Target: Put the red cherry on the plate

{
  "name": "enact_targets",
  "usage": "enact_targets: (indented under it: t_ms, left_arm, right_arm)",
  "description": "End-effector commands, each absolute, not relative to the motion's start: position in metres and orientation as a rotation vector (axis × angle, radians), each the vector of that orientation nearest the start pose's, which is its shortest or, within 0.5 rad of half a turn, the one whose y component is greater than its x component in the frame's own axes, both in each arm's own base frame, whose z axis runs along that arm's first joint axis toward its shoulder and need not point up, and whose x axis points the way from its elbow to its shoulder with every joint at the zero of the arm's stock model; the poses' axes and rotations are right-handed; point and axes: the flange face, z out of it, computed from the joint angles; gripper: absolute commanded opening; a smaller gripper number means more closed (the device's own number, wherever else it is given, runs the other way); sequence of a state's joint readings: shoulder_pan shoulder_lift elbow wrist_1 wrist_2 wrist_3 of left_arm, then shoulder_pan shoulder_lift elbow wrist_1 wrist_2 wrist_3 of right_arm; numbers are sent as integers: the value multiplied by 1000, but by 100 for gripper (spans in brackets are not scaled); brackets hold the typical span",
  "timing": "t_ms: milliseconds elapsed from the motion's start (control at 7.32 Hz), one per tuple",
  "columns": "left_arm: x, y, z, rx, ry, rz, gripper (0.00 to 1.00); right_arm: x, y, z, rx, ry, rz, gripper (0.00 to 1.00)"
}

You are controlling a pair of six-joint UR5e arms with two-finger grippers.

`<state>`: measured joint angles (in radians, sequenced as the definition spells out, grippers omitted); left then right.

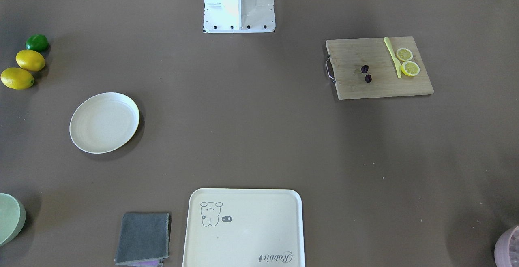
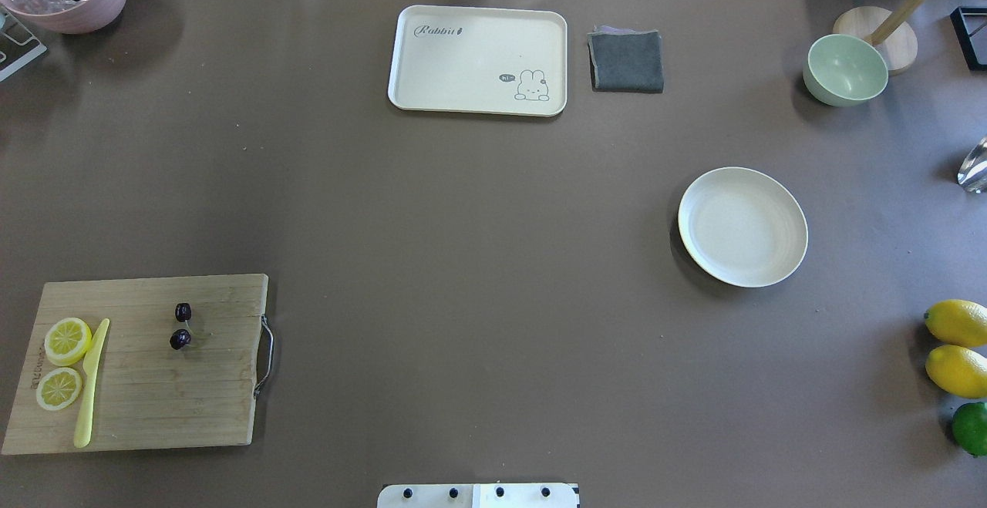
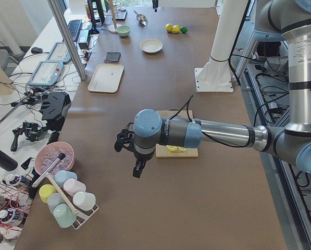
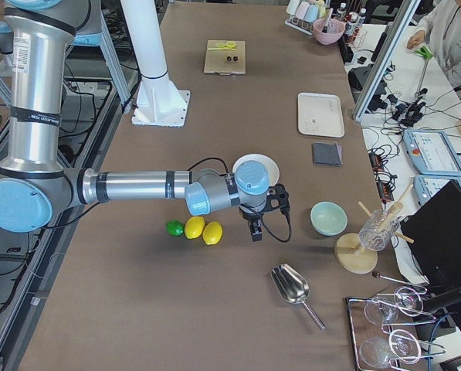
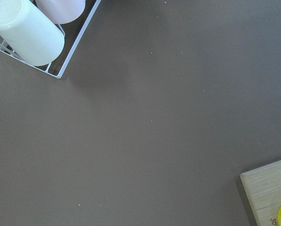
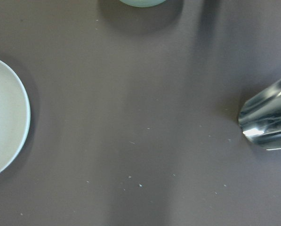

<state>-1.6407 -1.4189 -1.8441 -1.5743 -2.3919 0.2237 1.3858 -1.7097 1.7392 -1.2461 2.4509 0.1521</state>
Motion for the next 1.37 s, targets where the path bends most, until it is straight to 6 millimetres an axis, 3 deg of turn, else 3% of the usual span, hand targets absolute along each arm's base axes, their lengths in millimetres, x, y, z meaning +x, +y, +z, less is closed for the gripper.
enact_targets:
  t_ms: [0, 273, 410, 547, 683, 957, 1230]
  left_arm:
    - [-88, -428, 589, 248, 814, 195, 98]
    - [-85, -429, 589, 251, 815, 190, 98]
    - [-84, -429, 586, 251, 817, 187, 98]
    - [-84, -429, 586, 251, 817, 185, 98]
    - [-84, -429, 585, 254, 817, 186, 98]
    - [-84, -429, 585, 253, 817, 185, 98]
    - [-84, -429, 584, 264, 815, 190, 98]
  right_arm:
    - [-79, -451, 591, 175, -961, -199, 99]
    - [-134, -483, 584, 85, -977, -155, 94]
    - [-161, -509, 576, 65, -983, -150, 92]
    - [-179, -517, 579, 47, -980, -169, 90]
    - [-199, -525, 570, 44, -986, -194, 90]
    - [-226, -520, 560, 15, -995, -206, 90]
    - [-243, -514, 564, -3, -990, -233, 85]
